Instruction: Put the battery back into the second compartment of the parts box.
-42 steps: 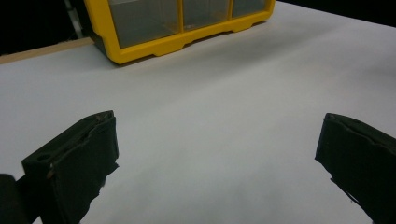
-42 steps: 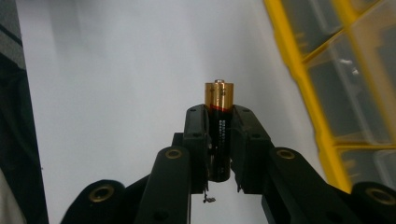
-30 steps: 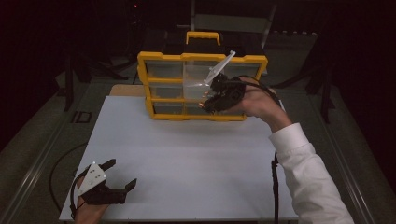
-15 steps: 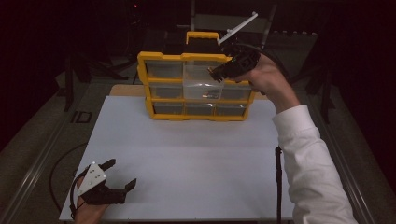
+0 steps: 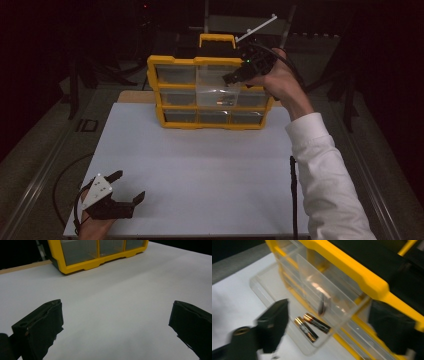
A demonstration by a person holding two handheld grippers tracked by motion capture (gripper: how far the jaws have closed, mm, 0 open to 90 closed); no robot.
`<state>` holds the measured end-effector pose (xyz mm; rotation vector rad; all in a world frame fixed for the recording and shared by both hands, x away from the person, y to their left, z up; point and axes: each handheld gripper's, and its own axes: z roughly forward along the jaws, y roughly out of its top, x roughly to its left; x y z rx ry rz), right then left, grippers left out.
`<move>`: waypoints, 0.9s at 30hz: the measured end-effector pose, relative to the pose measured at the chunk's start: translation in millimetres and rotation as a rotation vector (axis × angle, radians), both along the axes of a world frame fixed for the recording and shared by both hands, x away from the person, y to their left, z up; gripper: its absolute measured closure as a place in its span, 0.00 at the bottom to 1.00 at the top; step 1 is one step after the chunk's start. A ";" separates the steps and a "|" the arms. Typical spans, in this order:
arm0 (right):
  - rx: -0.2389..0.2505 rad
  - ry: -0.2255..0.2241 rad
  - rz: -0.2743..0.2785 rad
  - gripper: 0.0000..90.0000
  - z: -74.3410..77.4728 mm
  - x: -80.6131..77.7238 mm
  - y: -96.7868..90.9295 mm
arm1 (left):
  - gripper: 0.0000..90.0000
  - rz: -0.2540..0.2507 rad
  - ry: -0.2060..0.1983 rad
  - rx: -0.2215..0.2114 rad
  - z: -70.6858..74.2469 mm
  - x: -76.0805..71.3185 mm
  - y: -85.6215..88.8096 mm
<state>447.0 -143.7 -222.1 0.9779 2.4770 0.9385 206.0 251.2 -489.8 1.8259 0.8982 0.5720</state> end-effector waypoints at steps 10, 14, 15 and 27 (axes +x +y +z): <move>-0.002 0.004 0.027 0.15 -33.9 -21.8 -31.0 | 0.00 -0.001 0.001 0.002 0.1 0.4 -2.3; -0.044 0.000 0.045 0.15 -62.2 -33.2 -38.5 | 0.00 0.001 0.004 0.001 -0.6 1.4 -2.8; -0.054 -0.004 0.043 0.15 -69.5 -36.7 -39.8 | 0.00 0.000 0.005 0.002 -0.5 1.5 -2.7; 0.009 -0.042 0.065 0.15 -170.1 -102.0 -64.5 | 0.00 0.017 -0.002 -0.006 1.5 5.4 -1.2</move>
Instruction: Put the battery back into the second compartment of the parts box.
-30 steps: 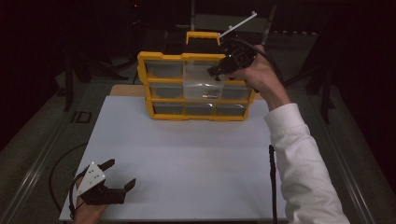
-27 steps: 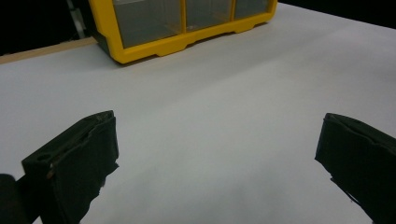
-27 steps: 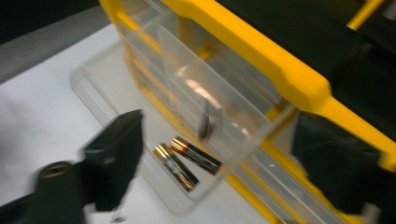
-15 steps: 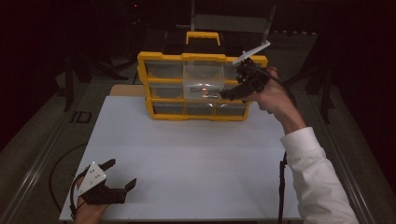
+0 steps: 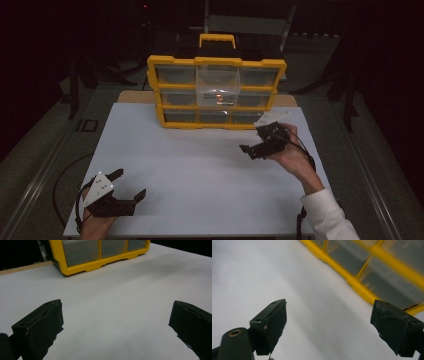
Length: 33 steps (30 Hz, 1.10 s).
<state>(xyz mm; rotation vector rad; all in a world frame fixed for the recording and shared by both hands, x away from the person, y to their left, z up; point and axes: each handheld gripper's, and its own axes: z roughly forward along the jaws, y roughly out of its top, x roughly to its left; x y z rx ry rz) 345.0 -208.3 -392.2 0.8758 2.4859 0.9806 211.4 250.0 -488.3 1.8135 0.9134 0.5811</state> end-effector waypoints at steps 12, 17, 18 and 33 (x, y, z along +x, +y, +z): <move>0.227 -0.142 -0.154 0.14 -80.3 -76.8 -51.0 | 0.00 0.036 -0.014 -0.030 2.8 7.7 6.8; 0.316 -0.215 -0.189 0.13 -95.8 -101.1 -67.8 | 0.00 0.050 -0.028 -0.033 3.2 8.4 7.8; 0.316 -0.215 -0.189 0.13 -95.8 -101.1 -67.8 | 0.00 0.050 -0.028 -0.033 3.2 8.4 7.8; 0.408 -0.333 -0.204 0.11 -101.1 -114.8 -81.0 | 0.00 0.075 -0.047 -0.022 0.4 6.7 9.6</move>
